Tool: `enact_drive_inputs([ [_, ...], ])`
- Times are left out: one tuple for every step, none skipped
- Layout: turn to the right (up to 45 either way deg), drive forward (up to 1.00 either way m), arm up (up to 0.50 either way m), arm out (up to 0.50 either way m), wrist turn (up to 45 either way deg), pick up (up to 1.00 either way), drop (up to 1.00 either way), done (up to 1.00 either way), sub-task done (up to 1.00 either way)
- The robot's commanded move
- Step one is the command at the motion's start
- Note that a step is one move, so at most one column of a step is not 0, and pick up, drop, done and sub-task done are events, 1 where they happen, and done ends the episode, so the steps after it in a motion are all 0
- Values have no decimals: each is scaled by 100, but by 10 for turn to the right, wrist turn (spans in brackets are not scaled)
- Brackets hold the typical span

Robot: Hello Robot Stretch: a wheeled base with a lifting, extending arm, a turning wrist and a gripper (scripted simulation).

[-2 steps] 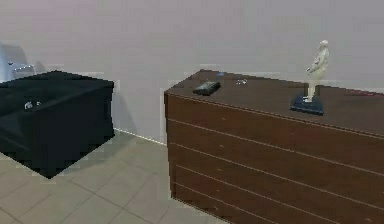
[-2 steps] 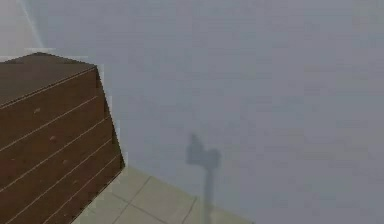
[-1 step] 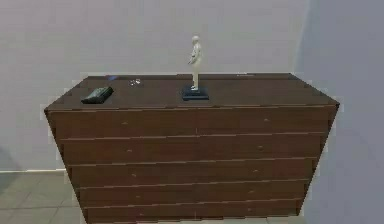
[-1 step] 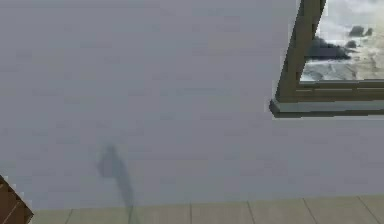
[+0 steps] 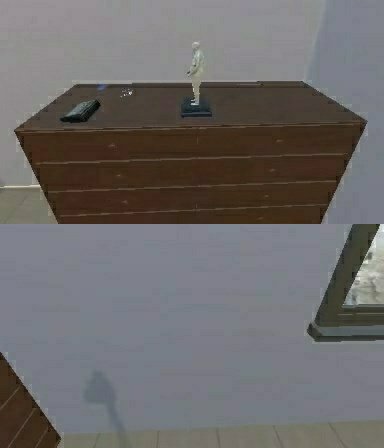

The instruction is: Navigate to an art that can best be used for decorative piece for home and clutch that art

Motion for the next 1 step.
enact_drive_inputs([
  [450, 0, 0, 0, 0, 0, 0, 0, 0],
])
